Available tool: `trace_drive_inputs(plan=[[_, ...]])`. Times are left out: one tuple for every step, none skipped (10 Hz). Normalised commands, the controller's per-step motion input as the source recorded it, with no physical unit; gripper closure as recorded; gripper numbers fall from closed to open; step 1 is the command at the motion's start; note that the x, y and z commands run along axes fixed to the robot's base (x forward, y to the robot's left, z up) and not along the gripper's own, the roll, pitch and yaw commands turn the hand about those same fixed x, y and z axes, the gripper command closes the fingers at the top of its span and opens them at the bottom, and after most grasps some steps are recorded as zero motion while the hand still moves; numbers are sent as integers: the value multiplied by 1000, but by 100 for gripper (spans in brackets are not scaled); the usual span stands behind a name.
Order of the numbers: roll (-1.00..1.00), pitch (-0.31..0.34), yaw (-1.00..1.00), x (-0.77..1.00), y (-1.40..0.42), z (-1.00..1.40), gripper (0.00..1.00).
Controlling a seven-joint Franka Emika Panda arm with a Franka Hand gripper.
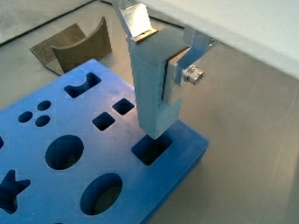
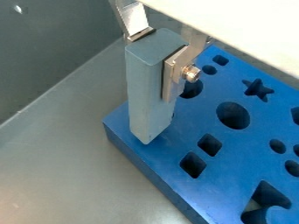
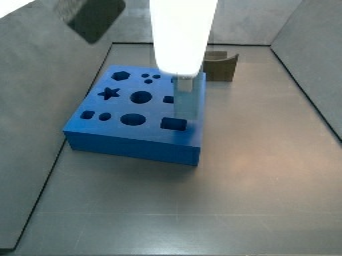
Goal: Insert the rectangle object.
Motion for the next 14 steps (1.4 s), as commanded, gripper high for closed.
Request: trace_drive_inputs(plan=[[-73, 0, -137, -134, 0, -406, 100], [-99, 39, -220, -243, 0, -274, 100], [-104, 59, -103, -383, 94, -257, 100], [-71, 44, 0, -414, 0, -186, 100], [-44, 13, 57, -366, 0, -160, 100], [-43, 24, 71, -257, 0, -126, 100], [-11, 59, 100, 0, -237, -254, 100], [17, 74, 114, 157, -237, -314, 100], [29, 93, 80, 197, -226, -357, 100], [0, 76, 11, 166, -131, -417, 100], [0, 51, 0, 117, -11, -523, 100], [0, 26, 0, 106, 0, -474, 100], [-63, 0, -11, 0, 0, -309, 100], [-183, 0, -3, 26, 69, -77, 100]])
